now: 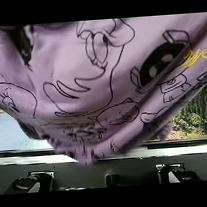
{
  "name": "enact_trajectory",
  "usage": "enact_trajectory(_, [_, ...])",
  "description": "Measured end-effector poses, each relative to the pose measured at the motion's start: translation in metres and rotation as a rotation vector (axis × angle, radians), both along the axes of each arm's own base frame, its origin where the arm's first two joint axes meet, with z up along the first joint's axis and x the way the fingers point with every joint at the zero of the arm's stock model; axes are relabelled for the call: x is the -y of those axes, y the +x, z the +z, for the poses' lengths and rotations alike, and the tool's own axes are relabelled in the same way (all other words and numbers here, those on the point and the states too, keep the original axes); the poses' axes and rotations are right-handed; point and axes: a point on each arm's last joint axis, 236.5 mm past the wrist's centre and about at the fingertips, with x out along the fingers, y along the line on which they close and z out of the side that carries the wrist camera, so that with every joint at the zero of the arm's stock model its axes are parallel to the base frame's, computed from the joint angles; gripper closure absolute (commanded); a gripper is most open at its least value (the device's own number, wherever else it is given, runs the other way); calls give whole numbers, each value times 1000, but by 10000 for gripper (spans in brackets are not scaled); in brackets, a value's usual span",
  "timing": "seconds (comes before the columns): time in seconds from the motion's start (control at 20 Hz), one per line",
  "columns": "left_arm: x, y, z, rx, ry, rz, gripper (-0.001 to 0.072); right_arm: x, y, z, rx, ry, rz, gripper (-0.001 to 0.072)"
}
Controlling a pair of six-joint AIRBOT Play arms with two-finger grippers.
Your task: Fold the clothes and pants, and hang the long-sleeved shirts on hangers.
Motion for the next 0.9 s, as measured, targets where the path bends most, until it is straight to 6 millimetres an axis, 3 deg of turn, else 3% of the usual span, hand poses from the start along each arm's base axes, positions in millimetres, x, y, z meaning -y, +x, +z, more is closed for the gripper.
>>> enact_trajectory(0.1, [4, 37, -29, -92, 10, 10, 685, 4, 43, -22, -84, 10, 2, 678])
enact_trajectory(0.25, [14, 115, -102, -289, 37, 20, 685, 4, 132, -84, -261, 21, 52, 678])
enact_trajectory(0.35, [22, 169, -164, -428, 56, 24, 685, -1, 193, -139, -389, 46, 99, 678])
enact_trajectory(0.5, [33, 239, -268, -613, 79, 31, 685, -16, 275, -240, -567, 87, 153, 678])
enact_trajectory(0.65, [42, 280, -365, -763, 82, 30, 685, -39, 327, -338, -709, 101, 181, 677])
enact_trajectory(0.75, [49, 290, -413, -847, 68, 19, 669, -51, 343, -393, -788, 88, 192, 588])
enact_trajectory(0.8, [53, 290, -432, -888, 56, 13, 548, -54, 346, -415, -824, 74, 193, 504])
enact_trajectory(0.85, [55, 289, -446, -925, 49, 9, 273, -53, 346, -429, -852, 59, 191, 357])
enact_trajectory(0.9, [55, 287, -455, -954, 37, 8, 62, -50, 343, -440, -882, 40, 193, 247])
